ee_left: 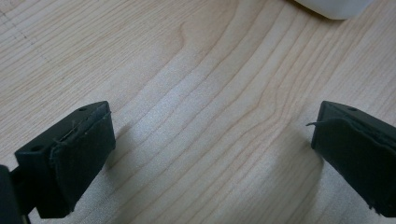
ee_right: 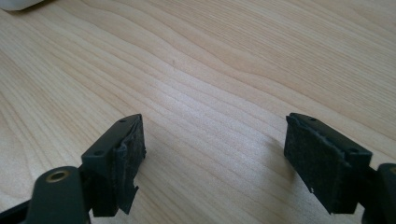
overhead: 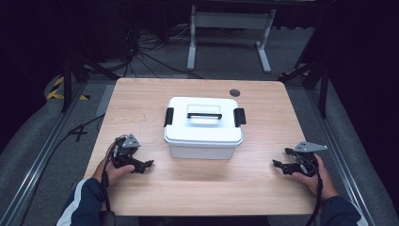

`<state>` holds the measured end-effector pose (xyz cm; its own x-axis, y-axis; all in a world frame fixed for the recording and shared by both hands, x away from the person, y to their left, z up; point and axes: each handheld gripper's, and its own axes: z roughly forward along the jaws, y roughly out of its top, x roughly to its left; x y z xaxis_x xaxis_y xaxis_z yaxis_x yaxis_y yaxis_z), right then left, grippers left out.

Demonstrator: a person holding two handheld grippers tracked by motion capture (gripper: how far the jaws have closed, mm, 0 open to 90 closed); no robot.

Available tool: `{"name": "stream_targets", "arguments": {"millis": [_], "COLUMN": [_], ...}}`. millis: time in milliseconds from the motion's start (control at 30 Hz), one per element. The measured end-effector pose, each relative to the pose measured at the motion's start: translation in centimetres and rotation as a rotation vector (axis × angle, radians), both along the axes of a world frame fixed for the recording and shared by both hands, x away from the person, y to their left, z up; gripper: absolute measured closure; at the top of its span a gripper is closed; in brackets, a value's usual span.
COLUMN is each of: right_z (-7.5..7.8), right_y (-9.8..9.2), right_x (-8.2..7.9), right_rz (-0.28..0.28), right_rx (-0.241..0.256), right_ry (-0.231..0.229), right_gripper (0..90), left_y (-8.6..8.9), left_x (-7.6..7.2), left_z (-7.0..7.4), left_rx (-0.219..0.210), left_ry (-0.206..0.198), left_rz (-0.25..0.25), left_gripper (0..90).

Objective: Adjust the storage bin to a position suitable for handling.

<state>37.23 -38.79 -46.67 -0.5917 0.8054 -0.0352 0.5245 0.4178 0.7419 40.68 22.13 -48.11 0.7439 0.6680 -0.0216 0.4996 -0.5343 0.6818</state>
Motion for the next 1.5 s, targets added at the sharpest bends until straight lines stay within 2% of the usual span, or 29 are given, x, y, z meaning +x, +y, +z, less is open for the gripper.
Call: {"name": "stream_targets", "arguments": {"millis": [200,267,500,633,833,867,933,1100,1233,1400,1500], "right_z": [0.0,0.0,0.1,0.2,0.6,0.7,1.1,2.4,3.4,5.1,6.0], "right_y": [0.1,0.1,0.2,0.2,0.4,0.4,0.6,1.1,1.8,2.5,2.8], "right_x": [0.1,0.1,0.0,0.0,-0.1,-0.2,-0.3,-0.3,-0.2,-0.2,-0.1], "right_rz": [-0.004,-0.004,0.016,0.036,0.048,0.060,0.066,0.087,0.125,0.150,0.160], "right_rx": [0.000,-0.002,-0.010,-0.033,-0.052,-0.033,-0.045,-0.021,0.021,0.018,0.018], "right_ry": [0.002,0.002,0.008,0.004,0.002,0.004,-0.014,-0.048,-0.059,-0.101,-0.111], "right_gripper": [19.9,19.8,19.0,19.0,23.5,24.4,25.1,26.8,28.3,30.3,30.8], "left_y": [0.1,0.2,0.3,0.3,0.3,0.3,0.3,0.3,0.3,0.3,0.3], "left_x": [0.0,0.0,0.0,-0.1,-0.1,-0.1,-0.1,-0.1,-0.1,-0.1,-0.1], "left_z": [0.0,-0.1,0.0,0.0,0.0,0.0,0.0,0.0,0.0,0.0,0.0], "left_rx": [-0.002,-0.005,0.003,0.003,0.003,0.003,0.005,0.003,0.003,0.003,0.003], "left_ry": [-0.014,-0.007,-0.007,-0.007,-0.007,-0.008,-0.008,-0.008,-0.008,-0.008,-0.008], "left_rz": [-0.002,-0.005,-0.011,-0.009,-0.009,-0.008,-0.010,-0.009,-0.008,-0.008,-0.008], "left_gripper": [0.0,0.0,0.1,0.1,0.1,0.0,0.0,0.0,0.1,0.1,0.0]}}
